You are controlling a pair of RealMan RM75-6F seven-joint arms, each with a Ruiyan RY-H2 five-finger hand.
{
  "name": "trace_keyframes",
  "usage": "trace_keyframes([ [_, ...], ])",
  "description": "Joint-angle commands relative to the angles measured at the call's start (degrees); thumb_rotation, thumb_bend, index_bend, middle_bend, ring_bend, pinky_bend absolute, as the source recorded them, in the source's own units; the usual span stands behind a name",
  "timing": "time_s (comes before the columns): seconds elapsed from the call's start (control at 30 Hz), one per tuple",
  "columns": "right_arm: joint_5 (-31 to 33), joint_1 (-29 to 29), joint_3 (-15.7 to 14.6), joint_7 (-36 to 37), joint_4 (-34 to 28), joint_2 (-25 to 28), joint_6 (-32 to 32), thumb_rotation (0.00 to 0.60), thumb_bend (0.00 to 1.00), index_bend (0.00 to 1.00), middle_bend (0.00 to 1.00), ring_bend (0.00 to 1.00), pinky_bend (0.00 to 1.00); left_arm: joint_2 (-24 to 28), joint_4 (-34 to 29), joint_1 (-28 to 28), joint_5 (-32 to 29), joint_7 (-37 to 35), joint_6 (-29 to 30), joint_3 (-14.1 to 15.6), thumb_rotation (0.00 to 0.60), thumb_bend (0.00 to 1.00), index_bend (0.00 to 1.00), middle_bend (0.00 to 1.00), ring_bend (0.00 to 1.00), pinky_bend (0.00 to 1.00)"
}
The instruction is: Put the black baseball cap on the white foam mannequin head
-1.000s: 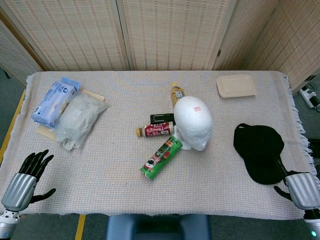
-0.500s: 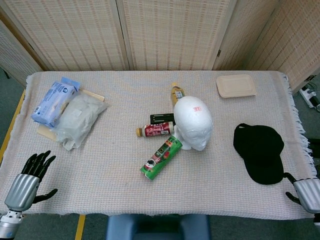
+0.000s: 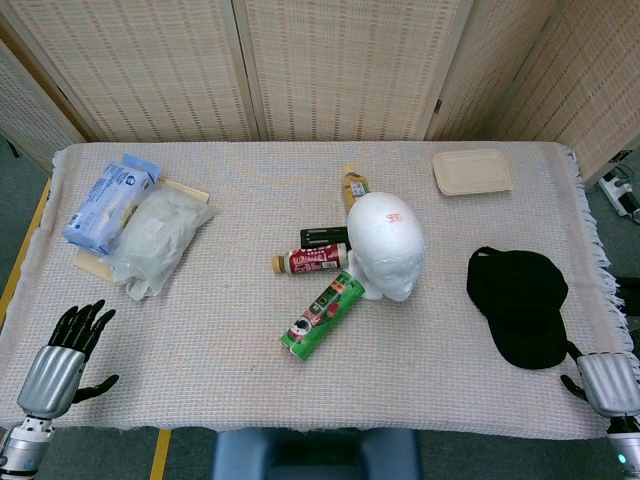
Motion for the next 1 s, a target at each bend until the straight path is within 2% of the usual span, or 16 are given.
trace_keyframes([
  [0.03,0.0,0.3,-0.2,-0.2,0.8,-0.7,-0.6,0.600,0.14,0.42,1.00,1.00,1.00,0.1,-0.1,-0.1,-0.5,0.0,-0.3,-0.2,0.600,0.17,0.00,0.00,0.00,0.03],
  [0.23,0.1,0.8,-0.5,0.6,2.0,-1.3,-2.1,0.600,0.14,0.42,1.00,1.00,1.00,0.5,-0.6,-0.1,-1.9,-0.1,-1.0,-0.7,0.600,0.17,0.00,0.00,0.00,0.03],
  [0.4,-0.6,1.7,-1.3,0.8,2.9,-1.1,-3.3,0.600,0.14,0.42,1.00,1.00,1.00,-1.0,0.4,0.5,-2.8,3.6,1.3,-2.3,0.600,0.17,0.00,0.00,0.00,0.03],
  [1.0,-0.8,3.4,-1.9,-1.0,3.8,-3.1,-4.3,0.600,0.15,0.42,1.00,1.00,1.00,-1.3,0.7,0.6,-3.1,3.5,1.3,-2.4,0.600,0.17,0.00,0.00,0.00,0.03],
])
